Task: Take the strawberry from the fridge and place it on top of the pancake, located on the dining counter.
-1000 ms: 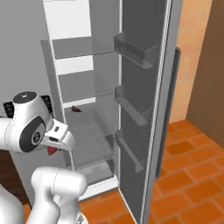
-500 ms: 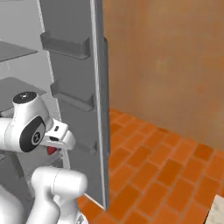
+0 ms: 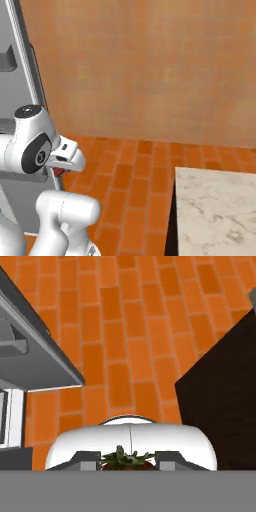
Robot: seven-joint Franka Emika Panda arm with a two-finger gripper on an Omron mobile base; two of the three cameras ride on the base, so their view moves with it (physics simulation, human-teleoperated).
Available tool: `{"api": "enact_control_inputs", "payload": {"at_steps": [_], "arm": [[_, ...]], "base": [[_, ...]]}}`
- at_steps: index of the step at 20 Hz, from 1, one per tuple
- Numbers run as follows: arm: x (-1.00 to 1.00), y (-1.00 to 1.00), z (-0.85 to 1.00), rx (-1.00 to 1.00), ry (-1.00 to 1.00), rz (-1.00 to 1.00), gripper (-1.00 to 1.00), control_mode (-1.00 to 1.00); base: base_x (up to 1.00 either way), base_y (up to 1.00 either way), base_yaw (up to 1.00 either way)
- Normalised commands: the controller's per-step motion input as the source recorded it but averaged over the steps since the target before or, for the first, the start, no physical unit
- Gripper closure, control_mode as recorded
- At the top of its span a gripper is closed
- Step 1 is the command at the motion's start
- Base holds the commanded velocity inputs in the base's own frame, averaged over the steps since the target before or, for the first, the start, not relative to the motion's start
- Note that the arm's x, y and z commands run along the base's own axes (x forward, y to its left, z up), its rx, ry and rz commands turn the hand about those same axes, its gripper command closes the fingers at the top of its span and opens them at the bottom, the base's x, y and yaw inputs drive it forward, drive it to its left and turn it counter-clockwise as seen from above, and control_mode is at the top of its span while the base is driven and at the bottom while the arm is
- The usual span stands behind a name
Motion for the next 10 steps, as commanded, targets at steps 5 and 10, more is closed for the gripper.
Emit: {"api": "enact_control_inputs", "payload": {"at_steps": [5,10], "arm": [[0.00,0.00,0.00,0.00,0.00,0.00,1.00,1.00],[0.00,0.00,0.00,0.00,0.00,0.00,1.00,1.00]], "base": [[0.63,-0.12,-0.22],[0.81,-0.50,0.12]]}}
